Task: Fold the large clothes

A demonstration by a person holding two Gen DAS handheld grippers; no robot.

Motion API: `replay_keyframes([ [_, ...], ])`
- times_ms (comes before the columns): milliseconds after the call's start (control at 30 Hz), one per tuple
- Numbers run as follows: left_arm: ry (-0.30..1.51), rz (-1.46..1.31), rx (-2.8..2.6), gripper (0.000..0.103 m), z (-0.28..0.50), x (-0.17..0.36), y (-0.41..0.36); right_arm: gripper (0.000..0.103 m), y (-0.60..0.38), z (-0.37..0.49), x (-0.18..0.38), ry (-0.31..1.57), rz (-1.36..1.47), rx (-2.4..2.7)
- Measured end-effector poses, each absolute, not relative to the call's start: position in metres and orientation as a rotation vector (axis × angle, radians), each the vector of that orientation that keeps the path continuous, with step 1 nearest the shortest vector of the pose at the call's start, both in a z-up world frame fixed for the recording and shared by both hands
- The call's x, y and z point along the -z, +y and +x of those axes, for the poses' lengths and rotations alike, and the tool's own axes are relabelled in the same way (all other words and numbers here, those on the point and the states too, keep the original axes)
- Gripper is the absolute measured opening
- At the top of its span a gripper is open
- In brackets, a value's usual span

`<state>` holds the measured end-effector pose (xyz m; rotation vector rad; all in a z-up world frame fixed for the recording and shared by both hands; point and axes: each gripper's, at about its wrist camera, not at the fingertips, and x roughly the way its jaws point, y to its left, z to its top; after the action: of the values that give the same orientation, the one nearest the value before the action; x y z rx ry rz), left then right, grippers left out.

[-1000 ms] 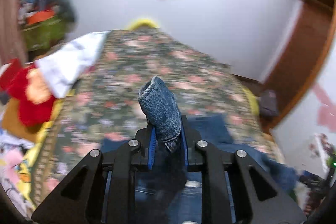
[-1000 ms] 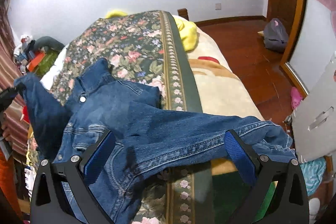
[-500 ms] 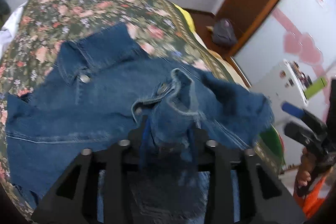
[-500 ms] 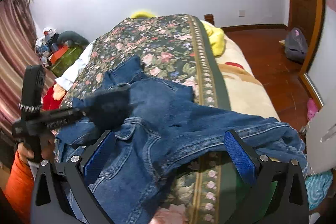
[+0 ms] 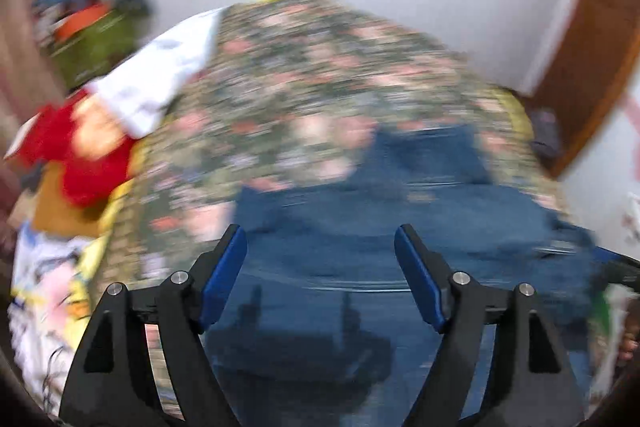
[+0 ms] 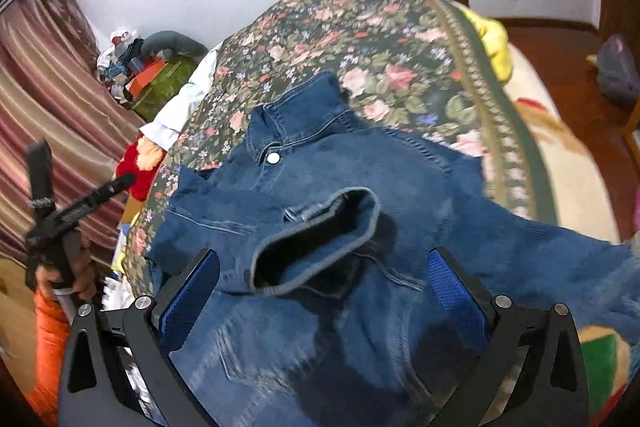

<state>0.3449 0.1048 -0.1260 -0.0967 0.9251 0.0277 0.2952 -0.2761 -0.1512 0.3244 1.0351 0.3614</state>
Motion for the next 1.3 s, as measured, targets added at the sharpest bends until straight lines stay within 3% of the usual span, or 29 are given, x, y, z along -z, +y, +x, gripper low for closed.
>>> replay_keyframes([
  [100,0.995,-0.127,-0.141,0.076,0.356,0.164,0.155,0.101,-0.267,0.313,0.174,1.114,0.374,-0.358],
  [233,1.066,-0.224,-0.138,0.076,0.365,0.209,0.192,0.083,-0.255,0.324,0.193,1.165,0.369,-0.358],
  [300,1.084,-0.281,-0.104,0.075,0.372,0.227,0.199,0.063,-0.252,0.325,0.193,1.151,0.351,-0.36],
  [400,1.056,-0.325,-0.05,0.071,0.384,0.235,0.198,0.044,-0.249,0.33,0.2,1.171,0.385,-0.382],
  [500,1.082,-0.363,0.006,0.05,0.407,0.245,0.187,0.023,-0.25,0.335,0.203,1.168,0.396,-0.368],
  [533,1.109,-0.378,0.005,0.029,0.415,0.251,0.185,0.022,-0.25,0.336,0.202,1.163,0.401,-0.37],
  [667,1.07,-0.33,-0.054,0.011,0.423,0.247,0.175,0.018,-0.24,0.335,0.176,1.067,0.325,-0.373],
  [733,1.011,-0.317,-0.069,0.007,0.414,0.234,0.177,0.018,-0.234,0.332,0.156,0.989,0.255,-0.371],
  [867,0.966,-0.314,-0.111,0.007,0.4,0.22,0.19,0.016,-0.227,0.337,0.143,0.944,0.173,-0.353],
  [1000,1.046,-0.204,-0.134,0.011,0.402,0.237,0.181,0.016,-0.236,0.344,0.171,1.03,0.157,-0.285],
  [1133,1.051,-0.112,-0.177,0.028,0.402,0.244,0.17,0.017,-0.25,0.342,0.205,1.125,0.157,-0.239],
  [1267,1.063,-0.074,-0.202,0.033,0.401,0.24,0.168,0.033,-0.255,0.332,0.204,1.159,0.117,-0.255],
  [1300,1.066,-0.064,-0.204,0.033,0.4,0.238,0.167,0.041,-0.254,0.328,0.2,1.158,0.082,-0.249],
])
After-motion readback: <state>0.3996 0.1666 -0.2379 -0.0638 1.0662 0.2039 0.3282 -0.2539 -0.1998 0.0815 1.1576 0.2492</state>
